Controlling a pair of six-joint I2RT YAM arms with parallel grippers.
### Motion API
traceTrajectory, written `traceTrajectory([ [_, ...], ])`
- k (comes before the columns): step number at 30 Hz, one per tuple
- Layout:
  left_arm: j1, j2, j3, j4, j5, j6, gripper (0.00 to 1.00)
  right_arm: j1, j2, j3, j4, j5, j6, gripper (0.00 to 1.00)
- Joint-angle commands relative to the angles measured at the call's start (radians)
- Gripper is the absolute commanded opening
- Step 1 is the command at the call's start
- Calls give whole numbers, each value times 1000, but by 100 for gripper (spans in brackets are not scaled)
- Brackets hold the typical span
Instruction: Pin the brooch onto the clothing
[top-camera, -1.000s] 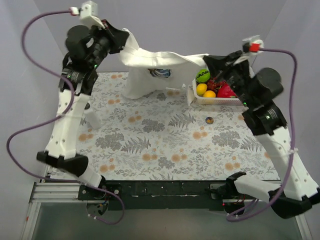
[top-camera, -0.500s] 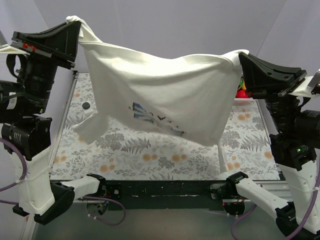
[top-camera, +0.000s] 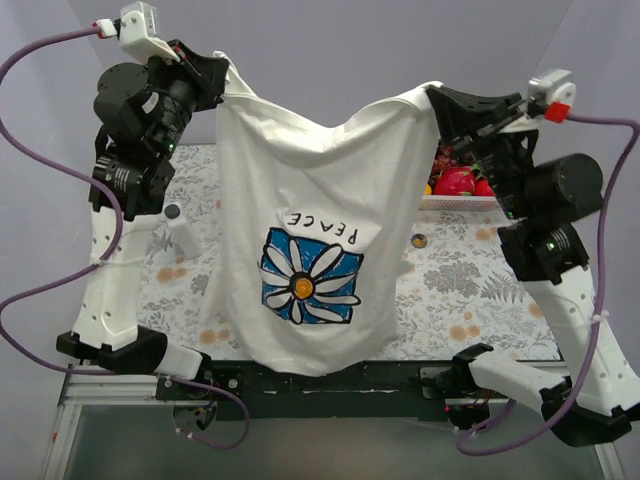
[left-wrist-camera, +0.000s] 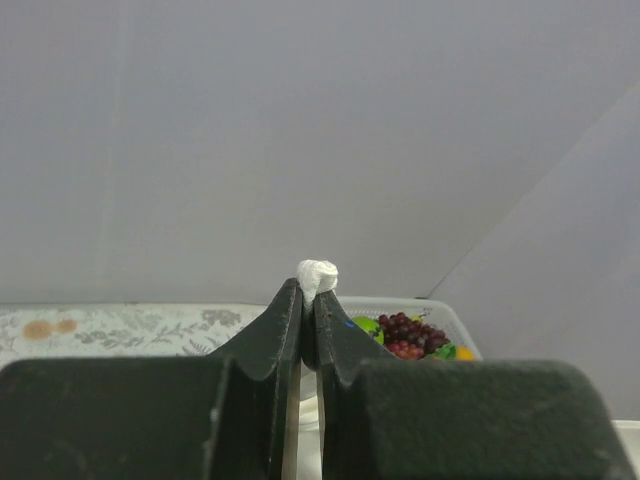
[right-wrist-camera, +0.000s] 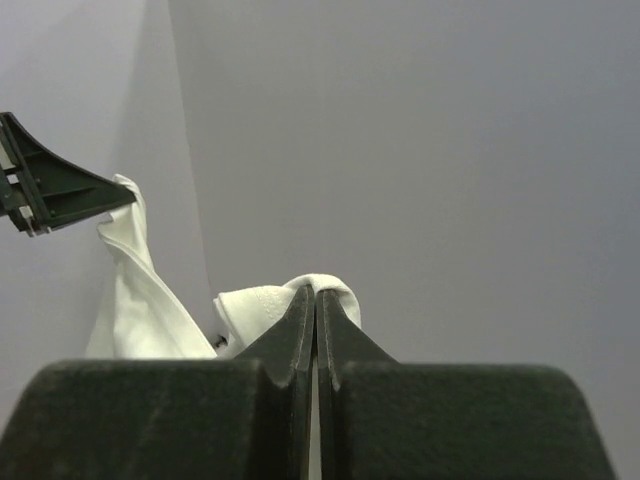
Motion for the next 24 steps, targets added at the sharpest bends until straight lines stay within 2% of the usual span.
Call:
traceTrajectory([
  [1, 34, 39, -7, -33, -69, 5, 0, -10, 145, 119, -93, 61, -38, 1],
  [4, 86, 104, 53, -48, -40, -10, 0, -46, 295, 271, -169, 20, -27, 1],
  [6, 108, 184, 181, -71, -18, -9, 0, -86, 435, 415, -254, -88, 2, 1],
  [7, 111, 212, 251, -111, -21, -6, 0, -94, 490, 634, -374, -134, 4, 1],
  [8, 112, 252, 348, -128, -23, 8, 0, -97, 589, 744, -430, -145, 10, 1],
  [10, 111, 241, 370, -110, -46, 19, 0, -97, 629, 855, -440, -157, 39, 1],
  [14, 111, 113, 202, 18, -84, 42, 0, -100, 485, 637, -238, -195, 76, 1],
  [20, 112, -3, 100, 33, -78, 49, 0, -100, 339, 477, -182, -223, 91, 1],
  [24, 111, -59, 74, 12, -55, 39, 0, -98, 270, 429, -159, -240, 92, 1],
])
